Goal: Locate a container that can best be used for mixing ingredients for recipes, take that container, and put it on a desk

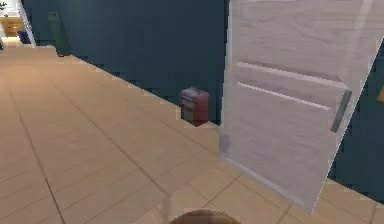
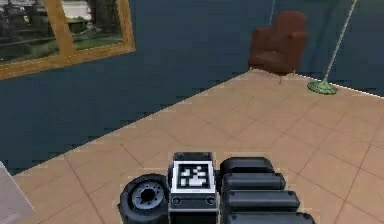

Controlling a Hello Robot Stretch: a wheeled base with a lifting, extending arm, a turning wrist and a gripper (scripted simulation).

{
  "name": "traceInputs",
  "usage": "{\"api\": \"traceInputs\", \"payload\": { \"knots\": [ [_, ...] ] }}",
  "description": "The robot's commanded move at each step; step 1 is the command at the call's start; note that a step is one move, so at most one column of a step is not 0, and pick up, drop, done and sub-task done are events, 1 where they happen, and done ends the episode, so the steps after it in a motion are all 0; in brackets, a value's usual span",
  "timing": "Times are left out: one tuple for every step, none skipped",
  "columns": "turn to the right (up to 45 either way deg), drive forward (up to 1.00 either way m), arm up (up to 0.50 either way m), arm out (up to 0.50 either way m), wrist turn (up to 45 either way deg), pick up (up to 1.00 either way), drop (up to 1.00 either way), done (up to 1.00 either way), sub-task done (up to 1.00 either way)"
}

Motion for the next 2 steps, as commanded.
{"api": "traceInputs", "payload": {
  "knots": [
    [45.0, 0.0, 0.0, 0.0, 0.0, 0.0, 0.0, 0.0, 0.0],
    [45.0, 0.0, 0.0, 0.0, 0.0, 0.0, 0.0, 0.0, 0.0]
  ]
}}
